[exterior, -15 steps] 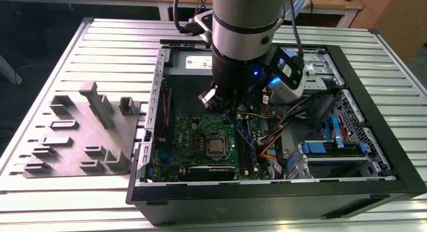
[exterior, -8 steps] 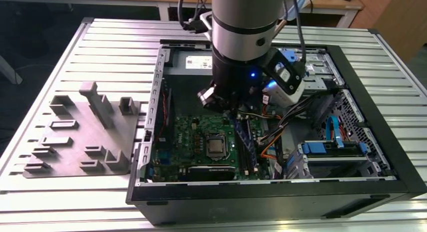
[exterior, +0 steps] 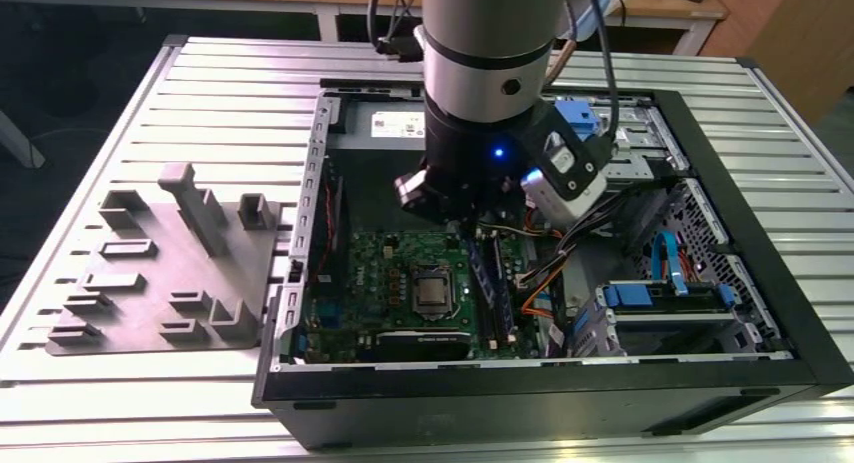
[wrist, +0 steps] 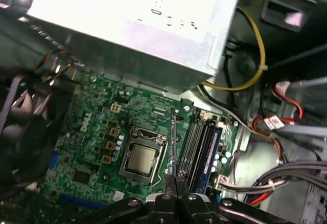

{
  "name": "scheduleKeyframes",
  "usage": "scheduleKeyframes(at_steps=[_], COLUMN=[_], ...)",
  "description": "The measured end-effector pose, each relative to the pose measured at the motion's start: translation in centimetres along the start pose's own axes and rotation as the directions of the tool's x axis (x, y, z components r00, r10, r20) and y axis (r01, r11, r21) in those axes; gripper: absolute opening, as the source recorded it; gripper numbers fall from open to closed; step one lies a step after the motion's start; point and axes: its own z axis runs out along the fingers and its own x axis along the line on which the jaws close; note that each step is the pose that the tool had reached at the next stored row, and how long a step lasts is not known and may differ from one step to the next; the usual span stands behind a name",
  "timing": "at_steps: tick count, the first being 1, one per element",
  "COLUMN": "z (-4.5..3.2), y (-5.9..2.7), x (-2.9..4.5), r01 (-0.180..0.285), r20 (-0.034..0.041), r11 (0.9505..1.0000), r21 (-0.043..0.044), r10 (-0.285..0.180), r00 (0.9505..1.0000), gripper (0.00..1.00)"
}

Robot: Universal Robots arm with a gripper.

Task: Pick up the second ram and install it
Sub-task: 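Insert the second ram into the second slot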

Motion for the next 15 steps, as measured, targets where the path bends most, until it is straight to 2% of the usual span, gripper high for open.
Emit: scheduleKeyframes(at_steps=[4,5,7,8,9,11,15], z=[0.05,0.07,0.09,0.11,0.11,0.11,0.11], y=[0.0,0.0,0.0,-0.01,-0.01,-0.01,-0.01], x=[0.0,0.01,0.01,0.01,0.01,0.01,0.01], r01=[-0.071,-0.108,-0.143,-0.178,-0.192,-0.212,-0.216], r20=[0.0049,0.0076,0.0102,0.013,0.0141,0.0158,0.0161], r11=[0.9974,0.9941,0.9896,0.9839,0.9812,0.9771,0.9763], r21=[0.0062,0.0092,0.0121,0.0147,0.0158,0.0173,0.0176], r10=[0.071,0.108,0.143,0.178,0.192,0.212,0.215], r00=[0.9974,0.9941,0.9896,0.984,0.9813,0.9771,0.9764], gripper=[0.08,0.08,0.08,0.08,0.08,0.08,0.08])
